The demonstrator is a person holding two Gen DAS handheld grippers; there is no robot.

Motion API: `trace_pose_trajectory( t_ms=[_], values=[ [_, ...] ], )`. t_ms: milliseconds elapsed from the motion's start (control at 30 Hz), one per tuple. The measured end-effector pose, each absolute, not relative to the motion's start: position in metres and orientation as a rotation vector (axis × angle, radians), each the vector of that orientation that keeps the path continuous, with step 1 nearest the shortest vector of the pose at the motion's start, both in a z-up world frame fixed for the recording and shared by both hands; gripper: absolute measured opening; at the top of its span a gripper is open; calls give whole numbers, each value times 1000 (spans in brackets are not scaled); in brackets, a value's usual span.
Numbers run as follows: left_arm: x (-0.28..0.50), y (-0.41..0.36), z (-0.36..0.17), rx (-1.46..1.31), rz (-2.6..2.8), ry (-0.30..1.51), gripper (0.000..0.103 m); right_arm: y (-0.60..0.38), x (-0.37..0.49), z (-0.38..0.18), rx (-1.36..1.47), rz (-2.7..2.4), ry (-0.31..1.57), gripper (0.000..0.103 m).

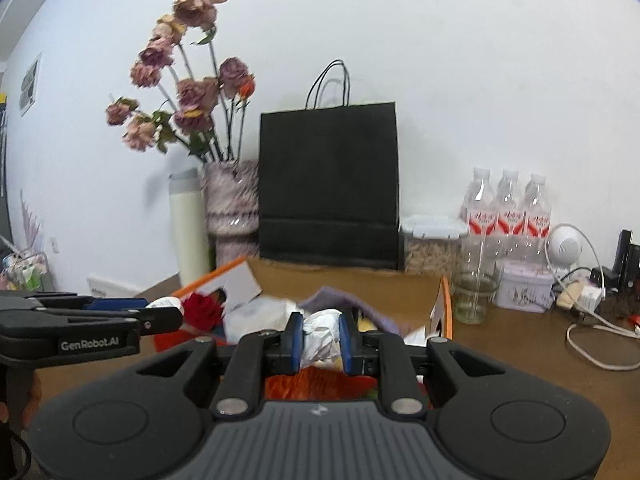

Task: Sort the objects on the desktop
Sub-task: 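Carry the tissue with the right tool while the left tool carries the tin over the box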

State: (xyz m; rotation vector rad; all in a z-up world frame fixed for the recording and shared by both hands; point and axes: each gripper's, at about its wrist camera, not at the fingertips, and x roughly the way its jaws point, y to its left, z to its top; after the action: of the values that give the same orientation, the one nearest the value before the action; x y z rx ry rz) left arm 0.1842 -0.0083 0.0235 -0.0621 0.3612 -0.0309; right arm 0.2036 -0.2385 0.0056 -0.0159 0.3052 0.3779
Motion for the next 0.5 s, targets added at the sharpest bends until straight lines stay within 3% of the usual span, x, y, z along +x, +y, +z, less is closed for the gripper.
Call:
trace_pose_trajectory(
  t_ms=[500],
  values=[
    [276, 5, 10, -43, -5, 368, 41, -238, 302, -34, -17, 313, 413, 17]
  ],
)
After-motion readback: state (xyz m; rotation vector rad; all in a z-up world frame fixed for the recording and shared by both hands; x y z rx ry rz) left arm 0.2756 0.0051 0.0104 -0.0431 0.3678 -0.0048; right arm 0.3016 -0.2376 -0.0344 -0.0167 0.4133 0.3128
